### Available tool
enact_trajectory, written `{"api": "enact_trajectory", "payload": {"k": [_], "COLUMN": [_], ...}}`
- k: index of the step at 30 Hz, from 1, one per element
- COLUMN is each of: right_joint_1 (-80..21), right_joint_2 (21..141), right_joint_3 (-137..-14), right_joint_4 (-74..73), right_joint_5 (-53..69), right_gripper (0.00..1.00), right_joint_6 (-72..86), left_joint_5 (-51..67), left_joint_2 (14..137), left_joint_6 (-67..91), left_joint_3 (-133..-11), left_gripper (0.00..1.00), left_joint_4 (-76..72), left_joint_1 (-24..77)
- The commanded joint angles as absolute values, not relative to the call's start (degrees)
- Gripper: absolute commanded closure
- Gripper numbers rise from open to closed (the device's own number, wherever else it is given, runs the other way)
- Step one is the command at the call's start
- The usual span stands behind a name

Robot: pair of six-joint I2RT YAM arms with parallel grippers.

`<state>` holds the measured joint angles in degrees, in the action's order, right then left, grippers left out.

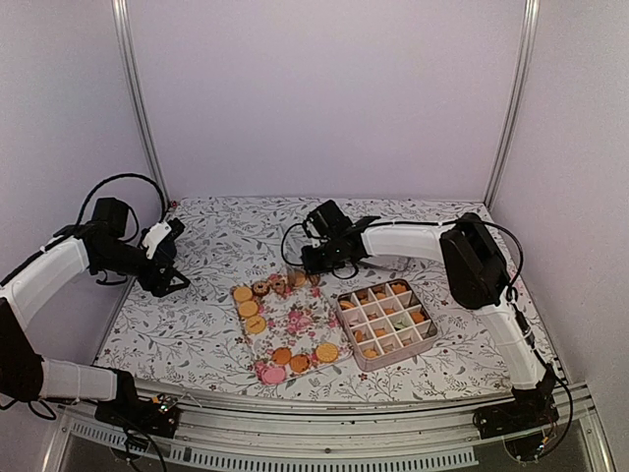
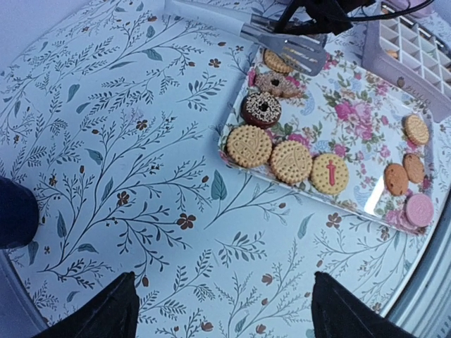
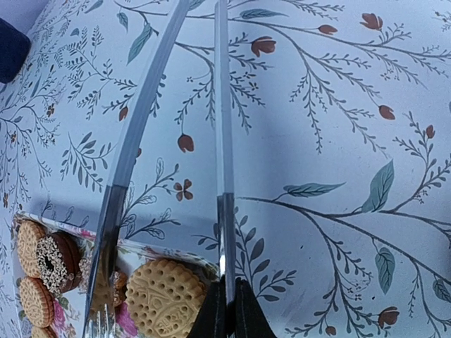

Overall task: Pack the cookies
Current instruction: Pick up the clamp from the plate, then pass from the right arm to the left

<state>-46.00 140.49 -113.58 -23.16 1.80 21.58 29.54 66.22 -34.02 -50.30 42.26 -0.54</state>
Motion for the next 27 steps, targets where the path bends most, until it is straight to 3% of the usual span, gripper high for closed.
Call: {"api": "enact_trajectory", "payload": {"k": [1, 16, 27], "right_joint_1": [-46.88, -53.58, -60.04], "right_joint_2": [132.48, 118.51, 114.91], "right_joint_3": [-108.61, -94.54, -89.43], "right_joint_4": [-17.05, 4.3, 33.27], "right_joint_5": [-1.69, -5.75, 1.5], "right_gripper": [1.0, 1.0, 1.0], "right_joint_6": [19.43, 17.3, 24.01], "left_joint_5": [30.73, 38.86, 70.74], "left_joint_2": [65.83, 66.26, 66.61], "left_joint_6": [-33.36, -30.37, -16.98], "left_joint_3": [-51.66, -56.49, -60.58], "left_gripper": [0.15, 0.13, 0.14], "left_joint_4": [42.01, 42.82, 37.53], "left_joint_1": [0.17, 0.83, 1.25]}}
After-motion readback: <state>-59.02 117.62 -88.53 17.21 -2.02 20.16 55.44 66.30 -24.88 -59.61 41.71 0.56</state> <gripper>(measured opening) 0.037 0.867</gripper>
